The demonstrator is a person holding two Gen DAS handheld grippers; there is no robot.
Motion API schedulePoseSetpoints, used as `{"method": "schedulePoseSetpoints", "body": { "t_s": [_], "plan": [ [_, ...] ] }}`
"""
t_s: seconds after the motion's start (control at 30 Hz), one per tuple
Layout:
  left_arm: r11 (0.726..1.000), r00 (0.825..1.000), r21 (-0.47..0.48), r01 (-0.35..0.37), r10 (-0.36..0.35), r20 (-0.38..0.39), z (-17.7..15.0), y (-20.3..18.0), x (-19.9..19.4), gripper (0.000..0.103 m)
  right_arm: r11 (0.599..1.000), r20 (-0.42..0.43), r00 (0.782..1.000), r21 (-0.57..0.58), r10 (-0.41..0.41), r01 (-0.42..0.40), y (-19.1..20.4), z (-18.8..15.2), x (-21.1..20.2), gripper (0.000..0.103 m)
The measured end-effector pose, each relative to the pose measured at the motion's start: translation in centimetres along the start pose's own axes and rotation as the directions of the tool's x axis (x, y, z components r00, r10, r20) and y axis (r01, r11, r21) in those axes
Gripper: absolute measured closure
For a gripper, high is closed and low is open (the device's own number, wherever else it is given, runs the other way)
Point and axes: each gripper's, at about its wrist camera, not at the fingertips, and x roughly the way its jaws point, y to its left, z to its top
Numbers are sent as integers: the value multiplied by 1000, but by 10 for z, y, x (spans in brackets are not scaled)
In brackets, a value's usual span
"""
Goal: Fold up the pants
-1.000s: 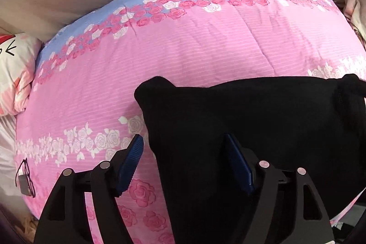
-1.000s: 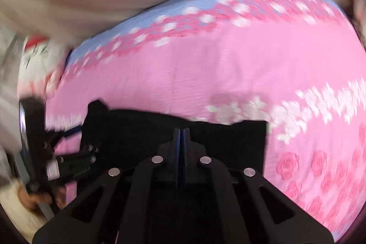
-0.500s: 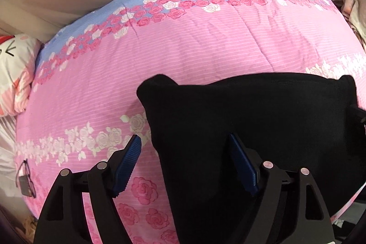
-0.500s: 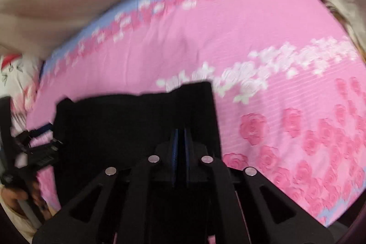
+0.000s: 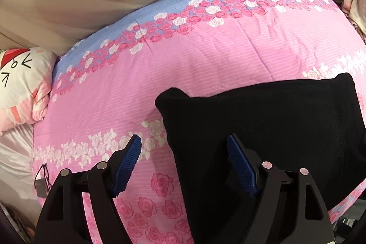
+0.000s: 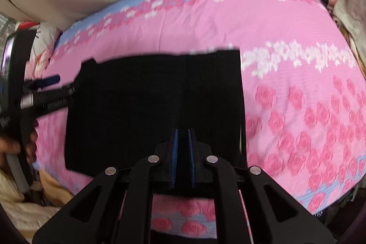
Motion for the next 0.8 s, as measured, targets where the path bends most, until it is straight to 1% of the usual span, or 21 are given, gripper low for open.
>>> {"method": "schedulePoseSetpoints", "body": {
  "t_s": [0.03,0.07,0.1,0.17,0.23,0.27,0.3,0.33,0.37,0.43,0.47,0.5,0.57,0.6,0.63,0.67,0.7,0.77,0.8],
  "plan": [
    [1000,1000,-2,-2,2,-7,-1,0,1,27,1000,-15,1000,6,-2,2,-3,-3,3,94],
    [1000,1000,-2,0,0,-19,-2,0,4,27,1000,-30,999,11,-17,17,-7,-7,9,97],
    [1000,1000,-2,-2,2,-23,-3,-1,5,27,1000,-50,999,18,-16,17,-14,-12,19,97],
    [1000,999,-5,0,-1,-35,-5,-1,9,27,999,-40,999,49,19,-17,-23,-15,26,99],
    [1000,999,-8,-5,4,-39,-5,-2,10,27,997,-49,998,66,29,-26,-25,-12,28,100],
    [1000,999,-4,-8,8,-40,-5,-3,11,27,997,-59,998,74,28,-23,-23,-9,26,99],
    [1000,999,-3,-11,11,-40,-5,-4,10,27,997,-51,998,79,31,-27,-20,-7,20,96],
    [1000,999,-6,-10,10,-40,-5,-3,10,27,997,-39,999,75,32,-29,-19,-5,16,96],
    [1000,999,-12,-7,6,-40,-5,-2,8,27,997,-30,999,68,34,-32,-17,-4,13,93],
    [1000,999,-25,10,-11,-40,-6,0,3,27,998,-34,999,56,34,-32,-16,-4,12,93],
    [999,999,-31,21,-22,-40,-8,2,0,27,999,-48,999,49,22,-20,-18,-6,16,97],
    [998,998,-40,47,-48,-45,-13,5,-5,27,999,-61,998,43,20,-17,-22,-8,21,99],
    [994,993,-47,99,-102,-54,-24,9,-12,27,995,-63,996,91,58,-52,-32,-10,21,99],
    [994,992,-35,101,-103,-67,-32,8,-12,27,992,-56,996,111,63,-57,-32,-5,14,96],
    [997,993,-7,79,-79,-92,-45,8,-10,27,993,-42,997,100,61,-57,-27,-1,8,93],
    [998,992,5,60,-60,-107,-54,9,-6,26,995,-27,997,74,71,-69,-19,5,2,93],
    [998,991,-1,64,-64,-115,-63,11,-2,25,994,-22,995,46,99,-98,-10,13,-1,93],
    [995,988,-44,85,-90,-127,-78,19,2,20,978,-50,978,-27,204,-205,23,36,4,93],
    [994,987,-64,90,-98,-128,-82,22,0,20,971,-53,972,-59,230,-233,37,46,7,93]
  ]
}}
